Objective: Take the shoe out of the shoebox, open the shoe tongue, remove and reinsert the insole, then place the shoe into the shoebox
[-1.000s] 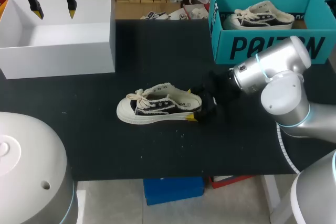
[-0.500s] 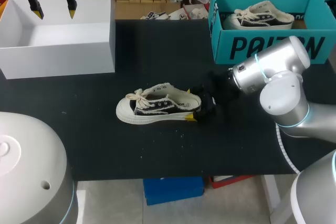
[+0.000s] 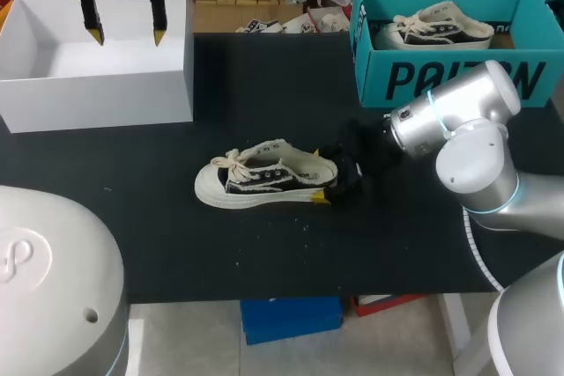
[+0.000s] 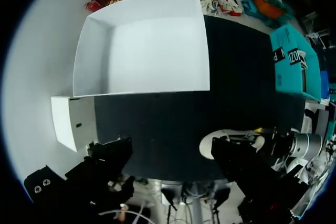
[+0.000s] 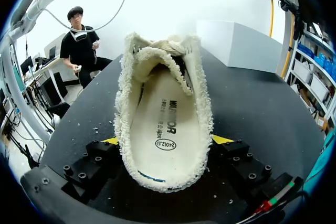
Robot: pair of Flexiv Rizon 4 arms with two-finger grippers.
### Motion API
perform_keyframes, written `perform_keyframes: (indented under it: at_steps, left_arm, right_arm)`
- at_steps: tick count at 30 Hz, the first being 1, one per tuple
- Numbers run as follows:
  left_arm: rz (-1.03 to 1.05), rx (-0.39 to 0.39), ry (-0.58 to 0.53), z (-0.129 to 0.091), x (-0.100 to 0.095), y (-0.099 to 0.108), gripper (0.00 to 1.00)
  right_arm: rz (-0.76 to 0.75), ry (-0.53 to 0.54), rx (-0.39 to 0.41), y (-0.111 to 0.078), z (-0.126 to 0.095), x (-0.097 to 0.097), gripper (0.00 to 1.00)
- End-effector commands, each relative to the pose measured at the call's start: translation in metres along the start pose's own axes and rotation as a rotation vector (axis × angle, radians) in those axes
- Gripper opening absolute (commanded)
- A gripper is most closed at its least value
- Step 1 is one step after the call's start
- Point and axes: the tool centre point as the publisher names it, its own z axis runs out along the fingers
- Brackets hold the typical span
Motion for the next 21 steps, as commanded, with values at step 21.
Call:
perform_keyframes:
  at_steps: [21]
  left_arm:
    - [0.063,0.093,-0.034,0.010,0.035,0.037,1.00]
  right_arm:
    - [0.002,-0.002,0.003,-0.001,0.006,-0.001,0.00]
